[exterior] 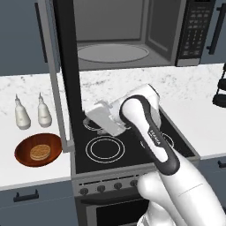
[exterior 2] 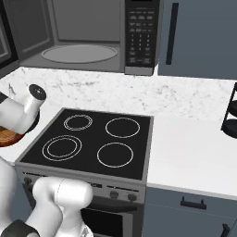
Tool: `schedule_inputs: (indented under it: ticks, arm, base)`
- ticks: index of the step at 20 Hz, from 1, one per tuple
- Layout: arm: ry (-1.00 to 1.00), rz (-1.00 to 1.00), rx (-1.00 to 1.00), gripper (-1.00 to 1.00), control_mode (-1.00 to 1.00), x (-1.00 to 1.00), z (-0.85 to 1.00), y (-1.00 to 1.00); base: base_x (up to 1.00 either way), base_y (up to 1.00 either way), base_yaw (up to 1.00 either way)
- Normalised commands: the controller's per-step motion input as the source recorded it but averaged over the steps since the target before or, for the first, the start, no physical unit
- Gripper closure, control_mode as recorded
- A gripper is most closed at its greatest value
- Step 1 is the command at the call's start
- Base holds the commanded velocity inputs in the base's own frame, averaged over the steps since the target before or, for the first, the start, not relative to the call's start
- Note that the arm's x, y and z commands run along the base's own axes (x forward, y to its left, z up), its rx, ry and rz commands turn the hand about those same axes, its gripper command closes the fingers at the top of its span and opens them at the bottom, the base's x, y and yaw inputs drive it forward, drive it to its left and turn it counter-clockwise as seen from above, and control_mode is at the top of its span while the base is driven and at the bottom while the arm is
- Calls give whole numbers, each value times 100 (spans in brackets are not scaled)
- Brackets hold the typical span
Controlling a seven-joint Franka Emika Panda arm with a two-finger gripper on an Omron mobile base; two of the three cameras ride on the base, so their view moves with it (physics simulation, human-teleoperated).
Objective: Open the microwave, place the bowl with waffle inside the microwave, then close the microwave door and turn it on.
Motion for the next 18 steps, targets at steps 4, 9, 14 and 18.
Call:
schedule_inputs:
  ticks: [4, 9, 14, 18]
  arm:
    - [0, 0, -1, -100, -100, 91, -100, 93]
    - [0, 1, 0, -100, -100, 94, -92, 62]
    - [4, 2, -1, -100, -100, 85, -53, 48]
    - [9, 4, -4, -100, -100, 40, -30, 14]
  base:
    - [0, 0, 0]
    - [0, 0, 0]
    - [0, 0, 0]
    - [0, 0, 0]
